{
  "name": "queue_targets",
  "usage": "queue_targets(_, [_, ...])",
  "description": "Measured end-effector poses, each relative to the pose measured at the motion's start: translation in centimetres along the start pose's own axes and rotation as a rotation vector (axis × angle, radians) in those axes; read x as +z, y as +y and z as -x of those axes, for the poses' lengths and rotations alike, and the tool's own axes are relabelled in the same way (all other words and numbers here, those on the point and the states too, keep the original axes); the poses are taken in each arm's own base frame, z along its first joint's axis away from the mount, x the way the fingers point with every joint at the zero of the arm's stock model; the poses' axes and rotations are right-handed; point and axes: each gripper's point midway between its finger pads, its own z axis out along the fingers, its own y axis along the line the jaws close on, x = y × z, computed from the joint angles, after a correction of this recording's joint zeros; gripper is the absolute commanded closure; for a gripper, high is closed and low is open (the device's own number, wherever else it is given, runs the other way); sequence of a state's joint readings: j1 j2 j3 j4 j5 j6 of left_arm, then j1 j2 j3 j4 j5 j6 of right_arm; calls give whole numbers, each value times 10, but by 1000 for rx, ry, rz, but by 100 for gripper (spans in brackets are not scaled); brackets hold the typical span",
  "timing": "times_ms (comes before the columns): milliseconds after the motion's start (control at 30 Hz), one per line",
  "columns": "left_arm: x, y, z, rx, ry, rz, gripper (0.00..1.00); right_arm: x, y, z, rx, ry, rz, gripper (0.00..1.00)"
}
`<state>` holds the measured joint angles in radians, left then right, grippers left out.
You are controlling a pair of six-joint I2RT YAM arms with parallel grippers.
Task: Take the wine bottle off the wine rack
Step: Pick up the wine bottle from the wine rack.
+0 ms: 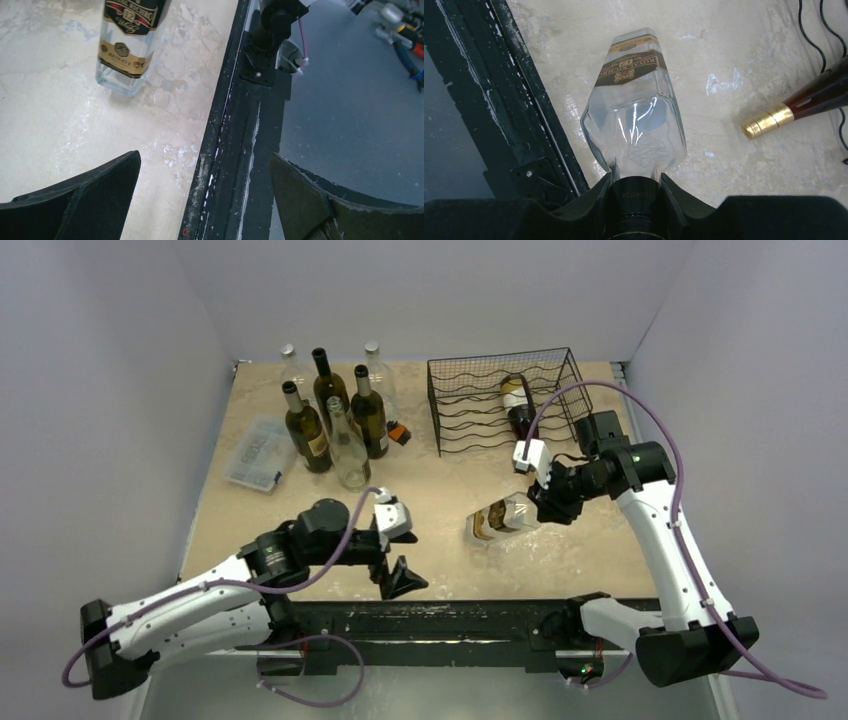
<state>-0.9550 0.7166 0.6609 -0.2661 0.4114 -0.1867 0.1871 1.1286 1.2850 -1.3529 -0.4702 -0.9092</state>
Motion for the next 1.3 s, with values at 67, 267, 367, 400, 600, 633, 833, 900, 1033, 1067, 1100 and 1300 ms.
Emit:
queue_targets(67, [18,-5,-4,53,38,-8,0,0,1,6,-29,-10,-2,100])
queue_targets(267, [59,6,0,239,16,35,0,6,9,22,-118,-22,22,100])
queue_targets(367, [74,15,11,322,-51,58,0,10,16,27,-147,-24,46,100])
queue_targets(400, [79,18,14,343,-68,66,0,11,19,29,-156,-25,54,100])
queue_targets(600, [107,31,20,429,-116,86,0,17,26,41,-183,-43,68,100])
queue_targets(633, [111,33,21,439,-125,91,0,18,26,43,-188,-47,67,100])
queue_targets(833, [128,42,25,463,-168,121,0,26,24,47,-188,-54,57,100])
queue_targets(900, [133,46,24,469,-177,133,0,29,24,46,-185,-49,61,100])
queue_targets(1033, [141,53,22,470,-196,156,0,31,24,44,-177,-43,67,100])
queue_targets(1067, [143,54,21,470,-199,161,0,31,24,44,-177,-44,67,100])
queue_targets(1100, [145,56,19,470,-199,163,0,31,24,45,-177,-45,66,100])
queue_targets(1300, [158,61,11,470,-207,167,0,31,24,45,-177,-48,66,100])
